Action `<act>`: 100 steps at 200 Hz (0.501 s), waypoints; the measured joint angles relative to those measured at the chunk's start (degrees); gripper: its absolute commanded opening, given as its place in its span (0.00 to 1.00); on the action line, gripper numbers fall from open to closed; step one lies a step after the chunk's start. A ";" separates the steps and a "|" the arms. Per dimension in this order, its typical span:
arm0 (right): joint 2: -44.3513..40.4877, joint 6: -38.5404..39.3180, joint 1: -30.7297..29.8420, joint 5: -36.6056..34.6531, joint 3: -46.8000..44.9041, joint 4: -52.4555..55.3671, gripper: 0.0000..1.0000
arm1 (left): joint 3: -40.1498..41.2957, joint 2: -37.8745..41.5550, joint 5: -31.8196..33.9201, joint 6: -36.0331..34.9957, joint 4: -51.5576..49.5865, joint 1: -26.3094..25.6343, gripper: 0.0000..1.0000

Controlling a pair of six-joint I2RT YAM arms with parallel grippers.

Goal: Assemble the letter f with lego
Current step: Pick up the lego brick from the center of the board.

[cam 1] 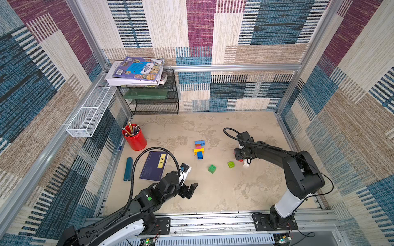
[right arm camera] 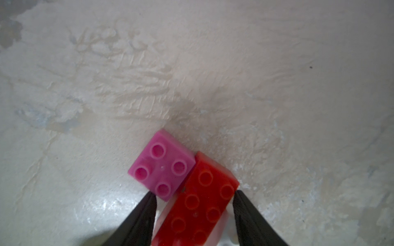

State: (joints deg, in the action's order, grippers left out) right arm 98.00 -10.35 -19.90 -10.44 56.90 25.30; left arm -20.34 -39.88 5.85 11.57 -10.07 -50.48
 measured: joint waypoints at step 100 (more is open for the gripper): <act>1.25 2.03 -0.59 2.60 0.70 -1.25 0.50 | 0.00 -0.11 0.02 0.00 0.00 0.00 0.99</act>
State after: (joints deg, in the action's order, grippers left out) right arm 99.24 -8.32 -20.49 -7.84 57.60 24.05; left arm -20.34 -39.99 5.87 11.57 -10.07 -50.48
